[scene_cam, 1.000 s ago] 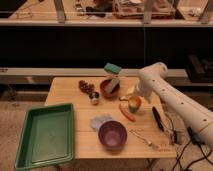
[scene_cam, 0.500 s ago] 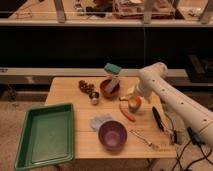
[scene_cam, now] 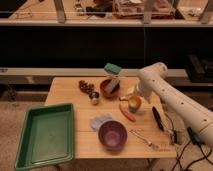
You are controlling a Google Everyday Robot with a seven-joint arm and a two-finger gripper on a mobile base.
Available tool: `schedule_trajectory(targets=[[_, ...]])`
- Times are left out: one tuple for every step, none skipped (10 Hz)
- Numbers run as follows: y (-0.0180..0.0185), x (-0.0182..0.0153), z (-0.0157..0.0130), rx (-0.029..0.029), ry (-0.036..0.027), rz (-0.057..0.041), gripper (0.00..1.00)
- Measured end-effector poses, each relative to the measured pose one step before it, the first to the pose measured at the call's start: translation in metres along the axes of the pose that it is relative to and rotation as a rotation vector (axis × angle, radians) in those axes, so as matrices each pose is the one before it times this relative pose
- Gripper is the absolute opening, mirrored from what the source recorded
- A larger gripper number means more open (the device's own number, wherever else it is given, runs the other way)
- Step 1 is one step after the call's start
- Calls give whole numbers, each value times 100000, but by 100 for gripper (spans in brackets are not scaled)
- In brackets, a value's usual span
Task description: Place towel in purple bowl
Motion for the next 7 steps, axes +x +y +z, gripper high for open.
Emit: schedule_trajectory(targets=[[-549, -590, -873, 1636, 1120, -4796, 80], [-924, -783, -1322, 1439, 1344, -4984, 80], [-1621, -922, -1660, 1249, 1442, -5471, 80], [-2383, -1224, -1932, 995, 1501, -6904, 80], [-2241, -1091, -1402, 390, 1142, -6304, 80], [-2367, -1166, -957, 332, 322, -6669, 80], [-3412, -1268, -722, -719, -126, -9908, 80]])
